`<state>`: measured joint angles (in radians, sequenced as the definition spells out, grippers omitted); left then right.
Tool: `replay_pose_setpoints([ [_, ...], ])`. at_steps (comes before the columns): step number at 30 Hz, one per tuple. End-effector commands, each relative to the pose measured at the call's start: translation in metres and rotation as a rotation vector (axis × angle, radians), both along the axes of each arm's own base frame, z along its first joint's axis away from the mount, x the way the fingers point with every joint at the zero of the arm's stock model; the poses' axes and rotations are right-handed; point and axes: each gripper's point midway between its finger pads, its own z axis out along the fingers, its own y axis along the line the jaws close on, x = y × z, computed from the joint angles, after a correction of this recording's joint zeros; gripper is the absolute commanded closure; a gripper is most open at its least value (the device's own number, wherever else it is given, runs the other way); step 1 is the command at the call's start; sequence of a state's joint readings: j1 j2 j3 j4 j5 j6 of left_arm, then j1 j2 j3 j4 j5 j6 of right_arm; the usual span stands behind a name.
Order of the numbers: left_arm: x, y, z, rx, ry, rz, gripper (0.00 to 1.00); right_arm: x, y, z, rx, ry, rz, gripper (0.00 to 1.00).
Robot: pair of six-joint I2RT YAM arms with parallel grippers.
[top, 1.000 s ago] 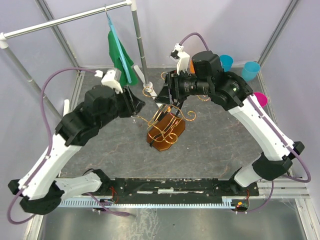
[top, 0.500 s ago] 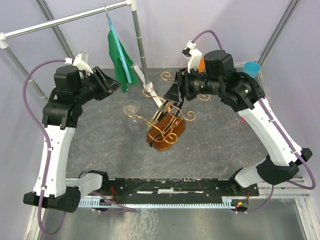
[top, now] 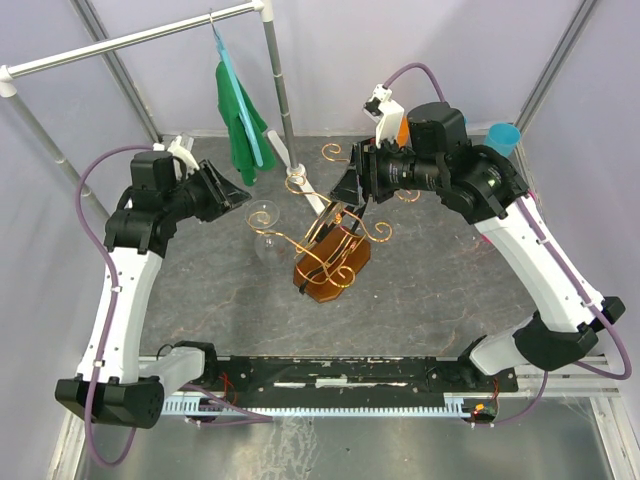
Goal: Take the wine glass off the wine glass rack
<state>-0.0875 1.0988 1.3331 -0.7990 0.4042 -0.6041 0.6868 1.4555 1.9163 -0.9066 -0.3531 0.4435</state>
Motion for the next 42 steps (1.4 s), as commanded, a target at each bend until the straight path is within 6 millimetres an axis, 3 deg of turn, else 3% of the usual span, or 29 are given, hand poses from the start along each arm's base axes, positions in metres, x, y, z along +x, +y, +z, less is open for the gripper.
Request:
replay_pose_setpoints([
  [1, -0.002, -0.006, 0.014, -0.029, -0.093, -0.055, 0.57, -0.002, -0.009, 0.019, 0.031, -0.067, -0.018, 0.38],
  [13, -0.009, -0.023, 0.005, -0.135, -0.072, -0.128, 0.63, 0.000, -0.016, 0.020, 0.028, -0.071, -0.036, 0.37],
  [25, -0.014, -0.035, 0.011, -0.209, -0.085, -0.187, 0.94, 0.005, -0.020, 0.018, 0.027, -0.070, -0.049, 0.37],
  [38, -0.018, -0.044, 0.004, -0.264, -0.070, -0.239, 0.77, 0.009, -0.029, 0.019, 0.028, -0.075, -0.070, 0.37],
  [39, -0.018, -0.044, 0.004, -0.265, -0.071, -0.242, 0.78, 0.010, -0.030, 0.018, 0.028, -0.074, -0.072, 0.37],
  [42, -0.019, -0.044, 0.008, -0.261, -0.082, -0.246, 0.97, 0.011, -0.031, 0.018, 0.027, -0.074, -0.075, 0.37],
])
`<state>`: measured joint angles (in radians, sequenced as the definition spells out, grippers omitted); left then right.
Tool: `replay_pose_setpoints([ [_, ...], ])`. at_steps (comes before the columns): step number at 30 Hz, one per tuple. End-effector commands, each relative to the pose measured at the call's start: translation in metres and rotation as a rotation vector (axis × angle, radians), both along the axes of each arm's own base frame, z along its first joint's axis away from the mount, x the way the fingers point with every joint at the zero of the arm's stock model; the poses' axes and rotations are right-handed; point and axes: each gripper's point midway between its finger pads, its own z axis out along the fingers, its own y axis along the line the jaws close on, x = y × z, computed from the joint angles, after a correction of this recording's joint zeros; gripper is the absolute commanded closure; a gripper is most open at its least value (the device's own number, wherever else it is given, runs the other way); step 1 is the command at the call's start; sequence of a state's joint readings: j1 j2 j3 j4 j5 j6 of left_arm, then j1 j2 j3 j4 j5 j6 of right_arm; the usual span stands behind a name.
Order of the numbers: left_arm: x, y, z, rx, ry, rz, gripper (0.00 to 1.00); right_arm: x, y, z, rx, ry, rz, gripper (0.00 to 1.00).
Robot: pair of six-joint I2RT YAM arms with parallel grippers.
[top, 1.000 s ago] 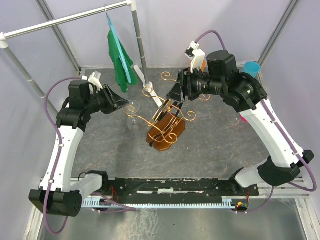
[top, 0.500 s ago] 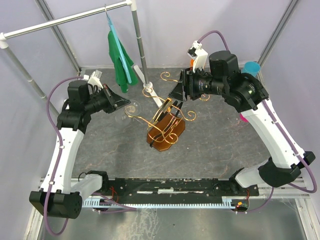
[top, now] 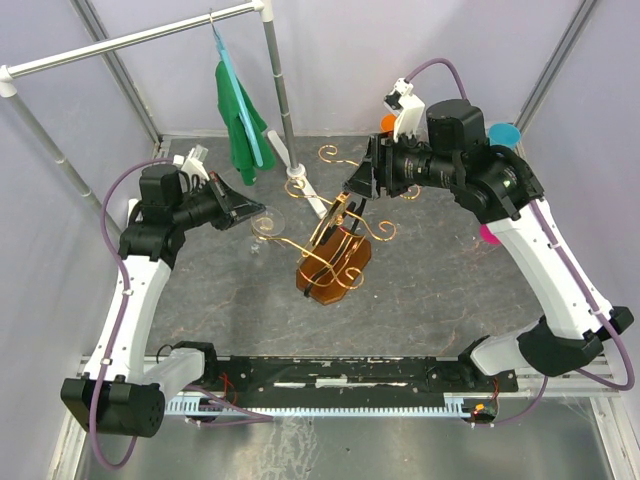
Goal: Take the wine glass off the wine glass rack
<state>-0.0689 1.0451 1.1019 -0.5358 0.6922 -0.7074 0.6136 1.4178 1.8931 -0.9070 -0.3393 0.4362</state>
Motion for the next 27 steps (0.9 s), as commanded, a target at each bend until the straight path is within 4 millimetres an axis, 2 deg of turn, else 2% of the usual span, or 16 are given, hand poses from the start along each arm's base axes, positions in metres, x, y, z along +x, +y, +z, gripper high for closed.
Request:
replay_pose_setpoints([
  [1, -0.007, -0.008, 0.023, -0.045, -0.074, -0.054, 0.97, -0.003, -0.005, 0.013, 0.023, -0.053, 0.007, 0.37],
  [7, -0.009, -0.005, 0.025, -0.020, -0.084, -0.039, 0.97, -0.003, -0.007, 0.014, 0.031, -0.052, 0.002, 0.37],
  [13, -0.008, 0.008, 0.026, 0.030, -0.101, 0.016, 0.97, -0.003, -0.010, 0.013, 0.030, -0.052, -0.005, 0.37],
  [22, -0.004, 0.027, 0.041, 0.088, -0.142, 0.094, 0.97, -0.005, -0.014, 0.012, 0.033, -0.050, -0.006, 0.37],
  [27, -0.009, 0.026, 0.045, 0.066, -0.150, 0.090, 0.97, -0.005, -0.018, 0.011, 0.029, -0.050, -0.009, 0.37],
])
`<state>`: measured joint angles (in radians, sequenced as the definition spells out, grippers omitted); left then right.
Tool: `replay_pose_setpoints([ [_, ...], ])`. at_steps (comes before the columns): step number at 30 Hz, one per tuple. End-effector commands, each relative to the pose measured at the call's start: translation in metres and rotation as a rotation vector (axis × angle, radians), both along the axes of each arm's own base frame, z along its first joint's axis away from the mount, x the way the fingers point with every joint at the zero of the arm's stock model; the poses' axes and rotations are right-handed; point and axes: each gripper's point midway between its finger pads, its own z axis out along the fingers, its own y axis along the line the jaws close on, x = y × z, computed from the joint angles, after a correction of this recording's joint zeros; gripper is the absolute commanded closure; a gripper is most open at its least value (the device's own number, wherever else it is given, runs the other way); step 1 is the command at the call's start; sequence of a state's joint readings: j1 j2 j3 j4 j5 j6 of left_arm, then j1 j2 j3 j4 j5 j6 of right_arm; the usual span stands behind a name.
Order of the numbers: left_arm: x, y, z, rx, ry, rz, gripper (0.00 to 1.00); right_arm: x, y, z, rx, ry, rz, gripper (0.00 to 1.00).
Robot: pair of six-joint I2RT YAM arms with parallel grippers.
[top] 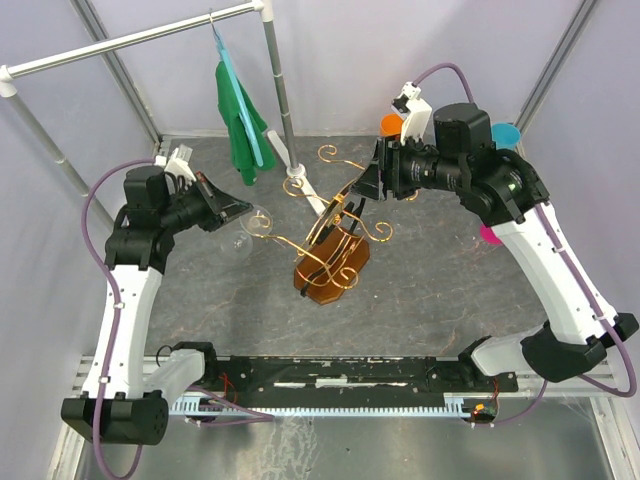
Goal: Take the wine glass off the wine glass rack
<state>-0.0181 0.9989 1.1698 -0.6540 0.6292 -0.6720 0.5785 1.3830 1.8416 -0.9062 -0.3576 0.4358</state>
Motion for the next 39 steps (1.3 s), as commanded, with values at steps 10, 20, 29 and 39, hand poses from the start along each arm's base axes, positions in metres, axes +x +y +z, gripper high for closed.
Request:
replay_pose_setpoints([
  [10, -0.022, -0.018, 0.029, -0.142, -0.124, -0.112, 0.97, -0.002, -0.005, 0.017, 0.046, -0.062, 0.012, 0.37],
  [20, -0.026, -0.032, 0.035, -0.304, -0.146, -0.184, 0.97, -0.002, -0.006, 0.017, 0.050, -0.058, 0.006, 0.37],
  [29, -0.019, -0.034, 0.065, -0.408, -0.242, -0.190, 0.97, -0.002, 0.001, 0.010, 0.078, -0.020, 0.021, 0.37],
  [39, -0.028, -0.036, 0.111, -0.527, -0.379, -0.250, 0.97, 0.003, -0.001, -0.008, 0.143, 0.116, -0.070, 0.35],
])
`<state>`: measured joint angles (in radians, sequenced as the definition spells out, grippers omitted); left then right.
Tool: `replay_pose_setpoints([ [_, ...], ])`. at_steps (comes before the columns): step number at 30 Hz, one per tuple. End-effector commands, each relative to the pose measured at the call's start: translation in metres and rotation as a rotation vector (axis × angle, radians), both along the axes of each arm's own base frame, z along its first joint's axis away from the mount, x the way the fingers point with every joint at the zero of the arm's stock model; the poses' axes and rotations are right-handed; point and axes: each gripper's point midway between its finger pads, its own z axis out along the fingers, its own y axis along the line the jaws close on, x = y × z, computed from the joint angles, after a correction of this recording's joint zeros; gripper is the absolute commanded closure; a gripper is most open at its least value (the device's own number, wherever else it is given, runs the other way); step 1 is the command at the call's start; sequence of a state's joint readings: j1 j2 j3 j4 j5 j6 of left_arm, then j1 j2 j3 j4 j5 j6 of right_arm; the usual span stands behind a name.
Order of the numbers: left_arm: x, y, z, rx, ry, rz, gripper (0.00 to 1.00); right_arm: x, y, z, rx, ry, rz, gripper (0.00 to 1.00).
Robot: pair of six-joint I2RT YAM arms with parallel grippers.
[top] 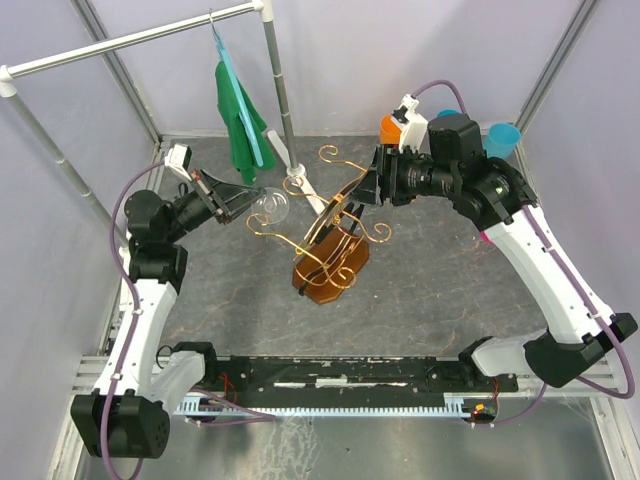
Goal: Take the wine glass off the wine glass rack
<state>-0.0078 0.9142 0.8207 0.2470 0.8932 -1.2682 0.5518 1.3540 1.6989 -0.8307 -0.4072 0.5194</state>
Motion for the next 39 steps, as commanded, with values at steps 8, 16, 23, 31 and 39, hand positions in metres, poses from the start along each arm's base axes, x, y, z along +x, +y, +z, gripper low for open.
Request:
replay_pose_setpoints([
  [8, -0.039, -0.003, 0.099, -0.055, -0.313, -0.068, 0.97, 0.000, 0.016, 0.022, 0.307, 0.264, -0.050, 0.31],
  [16, -0.051, -0.005, 0.115, -0.056, -0.369, -0.095, 0.97, 0.004, 0.025, 0.013, 0.373, 0.423, -0.096, 0.23],
  [23, -0.075, -0.007, 0.131, -0.033, -0.499, -0.138, 0.97, 0.008, 0.053, 0.023, 0.597, 0.685, -0.017, 0.15],
  [31, -0.108, -0.011, 0.149, 0.009, -0.733, -0.182, 0.97, -0.003, 0.076, 0.051, 0.724, 0.858, 0.037, 0.00],
  [39, -0.133, -0.012, 0.162, 0.051, -0.962, -0.191, 0.97, -0.026, 0.112, 0.084, 0.756, 0.940, 0.135, 0.00],
])
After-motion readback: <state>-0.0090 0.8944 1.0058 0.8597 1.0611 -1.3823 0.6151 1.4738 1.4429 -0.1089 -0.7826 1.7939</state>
